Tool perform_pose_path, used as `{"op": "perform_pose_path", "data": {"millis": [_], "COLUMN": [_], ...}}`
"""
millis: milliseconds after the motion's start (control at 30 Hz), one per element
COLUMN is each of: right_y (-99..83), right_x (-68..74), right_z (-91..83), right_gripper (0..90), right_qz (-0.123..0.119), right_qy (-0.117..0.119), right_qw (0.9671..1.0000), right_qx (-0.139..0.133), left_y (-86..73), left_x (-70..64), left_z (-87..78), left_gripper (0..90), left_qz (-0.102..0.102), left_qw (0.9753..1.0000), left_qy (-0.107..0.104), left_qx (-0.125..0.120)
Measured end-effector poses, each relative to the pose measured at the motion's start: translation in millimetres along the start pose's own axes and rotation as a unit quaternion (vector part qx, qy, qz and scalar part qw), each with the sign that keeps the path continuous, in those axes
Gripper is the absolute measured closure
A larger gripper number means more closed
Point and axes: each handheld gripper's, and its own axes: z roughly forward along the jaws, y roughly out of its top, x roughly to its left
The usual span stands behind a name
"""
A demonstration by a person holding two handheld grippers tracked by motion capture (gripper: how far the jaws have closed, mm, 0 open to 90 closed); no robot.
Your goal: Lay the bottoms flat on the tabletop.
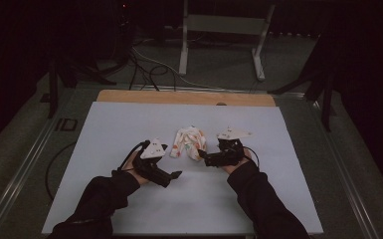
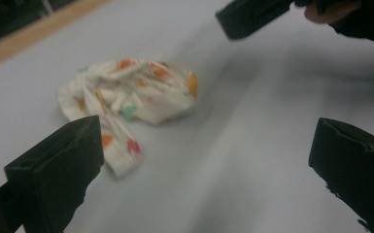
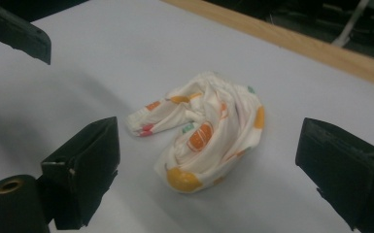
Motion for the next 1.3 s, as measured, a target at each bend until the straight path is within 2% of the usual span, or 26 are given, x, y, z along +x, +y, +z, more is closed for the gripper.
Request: {"op": "perform_pose_path", "data": {"millis": [67, 167, 267, 300, 333, 367, 467, 500, 533, 567, 600, 667, 700, 733, 767, 833, 933, 967, 1033, 1133, 1200, 1233, 1300], "right_y": [-1.9, -5.3, -9.0, -9.0, -10.1, -12.9, -18.0, -18.0, -20.2, -25.7, -28.0, -31.7, -32.6, -33.2, -32.9, -31.6, -29.6, -28.2, -27.6, -27.8, -29.0, -29.1, -28.8], "right_x": [-0.6, -1.6, -3.3, -3.3, -4.0, -4.2, -2.4, -2.4, -2.6, -3.8, -3.5, -4.0, -4.1, -4.5, -5.3, -5.4, -7.1, -8.5, -11.8, -17.5, -25.3, -27.8, -34.0], "right_z": [7.2, 18.7, 28.3, 28.3, 30.6, 33.8, 38.9, 38.9, 40.7, 45.5, 47.9, 50.7, 51.4, 52.0, 51.7, 50.3, 47.1, 43.3, 38.3, 33.3, 28.4, 27.1, 24.2], "right_gripper": [9.7, 17.5, 25.9, 25.9, 27.6, 36.2, 43.6, 43.6, 45.5, 50.7, 53.2, 58.0, 64.1, 69.2, 76.9, 89.0, 89.7, 89.9, 90.0, 90.0, 90.0, 90.0, 90.0], "right_qz": [0.006, 0.013, 0.030, 0.030, 0.034, 0.036, 0.042, 0.042, 0.044, 0.058, 0.060, 0.054, 0.055, 0.058, 0.053, 0.039, 0.030, 0.012, 0.002, 0.003, 0.010, 0.004, 0.015], "right_qy": [0.006, -0.013, -0.029, -0.029, -0.038, -0.049, -0.051, -0.051, -0.054, -0.043, -0.042, -0.023, -0.018, -0.004, 0.005, 0.003, 0.001, -0.019, -0.038, -0.046, -0.063, -0.089, -0.107], "right_qw": [1.0000, 0.9996, 0.9986, 0.9986, 0.9981, 0.9975, 0.9967, 0.9967, 0.9962, 0.9954, 0.9946, 0.9942, 0.9936, 0.9931, 0.9929, 0.9929, 0.9927, 0.9923, 0.9915, 0.9916, 0.9905, 0.9876, 0.9852], "right_qx": [0.006, 0.022, 0.032, 0.032, 0.034, 0.036, 0.047, 0.047, 0.052, 0.063, 0.073, 0.090, 0.097, 0.102, 0.107, 0.112, 0.117, 0.122, 0.124, 0.121, 0.122, 0.129, 0.133], "left_y": [-0.1, -0.2, 0.2, 0.2, 1.5, 2.4, 4.3, 4.3, 5.1, 5.1, 4.9, 3.7, 2.9, 2.0, 1.1, -0.3, -1.6, -1.9, -2.7, -3.2, -3.4, -3.5, -3.3], "left_x": [1.4, 4.3, 6.4, 6.4, 7.6, 7.8, 9.2, 9.2, 10.8, 11.3, 12.0, 13.9, 15.1, 16.0, 16.7, 16.7, 15.1, 14.7, 14.9, 16.9, 18.4, 19.3, 20.6], "left_z": [7.9, 21.3, 33.5, 33.5, 40.5, 44.3, 54.3, 54.3, 61.7, 65.2, 68.6, 74.7, 77.7, 80.8, 83.5, 87.9, 90.9, 91.3, 91.3, 91.5, 91.7, 91.7, 92.0], "left_gripper": [2.3, 3.2, 7.6, 10.2, 10.2, 13.4, 17.3, 18.5, 18.5, 19.6, 20.1, 20.9, 22.4, 22.6, 23.0, 25.5, 26.7, 26.9, 26.9, 27.0, 27.9, 28.0, 29.5], "left_qz": [-0.004, -0.019, -0.017, -0.017, -0.015, -0.014, -0.010, -0.010, -0.010, -0.008, -0.006, -0.007, -0.009, -0.011, -0.012, -0.014, -0.011, -0.011, -0.012, -0.012, -0.013, -0.016, -0.016], "left_qw": [0.9999, 0.9993, 0.9989, 0.9989, 0.9988, 0.9986, 0.9982, 0.9982, 0.9979, 0.9976, 0.9974, 0.9968, 0.9965, 0.9962, 0.9959, 0.9958, 0.9959, 0.9959, 0.9957, 0.9954, 0.9952, 0.9953, 0.9954], "left_qy": [-0.001, 0.005, 0.014, 0.014, 0.018, 0.022, 0.032, 0.032, 0.032, 0.032, 0.031, 0.032, 0.031, 0.031, 0.031, 0.029, 0.027, 0.027, 0.027, 0.031, 0.036, 0.038, 0.039], "left_qx": [0.011, 0.032, 0.042, 0.042, 0.042, 0.047, 0.049, 0.049, 0.056, 0.060, 0.065, 0.073, 0.077, 0.081, 0.085, 0.086, 0.086, 0.086, 0.087, 0.090, 0.090, 0.088, 0.087]}}
